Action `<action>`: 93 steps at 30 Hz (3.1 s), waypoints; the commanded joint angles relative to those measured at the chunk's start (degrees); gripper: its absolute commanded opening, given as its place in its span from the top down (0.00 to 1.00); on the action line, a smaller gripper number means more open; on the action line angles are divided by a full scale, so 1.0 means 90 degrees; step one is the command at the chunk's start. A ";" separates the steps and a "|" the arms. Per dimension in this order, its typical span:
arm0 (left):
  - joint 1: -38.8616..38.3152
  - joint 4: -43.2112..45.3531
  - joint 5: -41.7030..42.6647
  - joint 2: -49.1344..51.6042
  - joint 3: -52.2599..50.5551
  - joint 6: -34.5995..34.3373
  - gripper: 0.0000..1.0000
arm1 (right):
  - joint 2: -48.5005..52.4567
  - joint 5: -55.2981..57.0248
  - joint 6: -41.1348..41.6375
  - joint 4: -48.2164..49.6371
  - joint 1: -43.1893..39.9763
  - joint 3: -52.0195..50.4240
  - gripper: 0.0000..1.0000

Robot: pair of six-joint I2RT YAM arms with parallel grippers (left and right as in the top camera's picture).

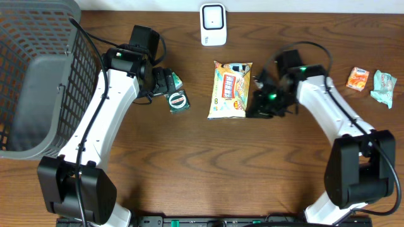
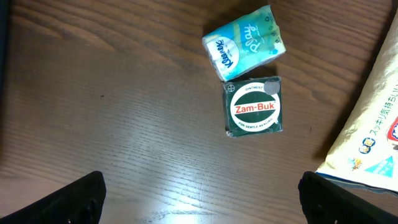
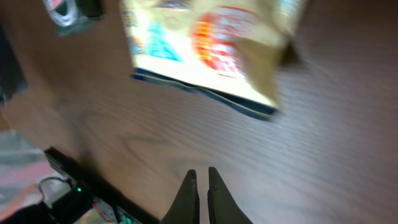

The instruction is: Scan the item barcode

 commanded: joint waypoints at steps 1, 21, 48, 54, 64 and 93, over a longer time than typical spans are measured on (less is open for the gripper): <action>0.0017 -0.0019 -0.0073 -0.0002 0.0053 0.0034 0.03 | -0.0002 0.0410 0.0423 0.0333 0.0554 0.0092 0.99; 0.0017 -0.0019 -0.0073 -0.0002 0.0053 0.0034 0.02 | 0.0704 0.3444 0.3803 0.1807 0.2118 0.0085 0.99; 0.0017 -0.0019 -0.0073 -0.0002 0.0053 0.0034 0.02 | 0.0624 0.2710 0.2096 0.0583 0.0474 0.0916 0.99; 0.0017 -0.0019 -0.0073 -0.0002 0.0053 0.0034 0.02 | 0.0622 -0.0381 0.0449 0.1086 0.0772 0.1015 0.99; 0.0017 -0.0019 -0.0073 -0.0002 0.0053 0.0034 0.02 | 0.0860 0.2603 0.1535 0.2074 0.2314 0.1010 0.95; 0.0017 -0.0019 -0.0073 -0.0002 0.0053 0.0034 0.02 | 0.0216 0.5095 0.2157 0.0901 0.1326 0.1022 0.94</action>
